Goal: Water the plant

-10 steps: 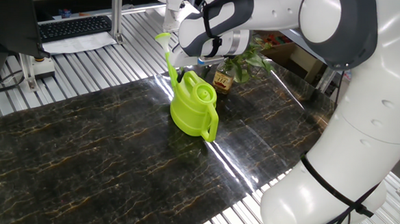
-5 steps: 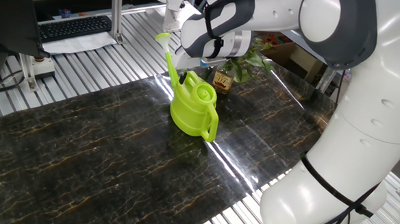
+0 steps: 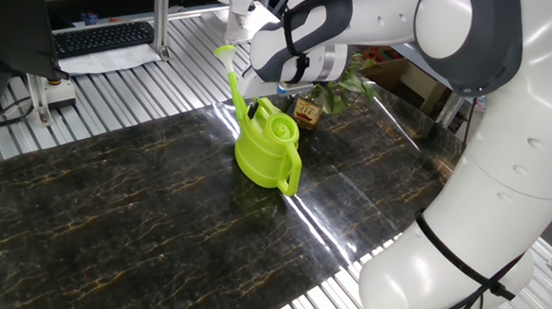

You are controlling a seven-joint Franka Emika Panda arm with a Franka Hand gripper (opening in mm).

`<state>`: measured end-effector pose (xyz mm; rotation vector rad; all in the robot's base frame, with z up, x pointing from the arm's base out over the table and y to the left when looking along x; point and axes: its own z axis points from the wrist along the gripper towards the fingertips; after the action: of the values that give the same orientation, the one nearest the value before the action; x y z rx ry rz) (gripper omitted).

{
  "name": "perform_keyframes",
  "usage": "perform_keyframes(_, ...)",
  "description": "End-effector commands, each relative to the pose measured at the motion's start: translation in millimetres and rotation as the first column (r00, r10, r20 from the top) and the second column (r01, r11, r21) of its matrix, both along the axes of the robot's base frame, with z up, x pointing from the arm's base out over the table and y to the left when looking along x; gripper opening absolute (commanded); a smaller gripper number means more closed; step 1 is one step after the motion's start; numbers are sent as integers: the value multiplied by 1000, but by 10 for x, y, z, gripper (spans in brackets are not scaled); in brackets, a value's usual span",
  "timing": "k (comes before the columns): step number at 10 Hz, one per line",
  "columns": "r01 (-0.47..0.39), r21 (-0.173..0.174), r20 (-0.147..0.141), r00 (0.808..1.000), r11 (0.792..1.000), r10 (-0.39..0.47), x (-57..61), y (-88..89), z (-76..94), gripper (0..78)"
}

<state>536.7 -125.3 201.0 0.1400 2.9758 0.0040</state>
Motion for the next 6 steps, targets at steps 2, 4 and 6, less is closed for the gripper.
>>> perform_keyframes(2,4,0,6,1000,1000,-4,13,-4,22,775)
perform_keyframes(4,5,1,6,1000,1000,-5,14,-4,22,775)
perform_keyframes(6,2,0,5,1000,1000,-2,14,-3,22,775)
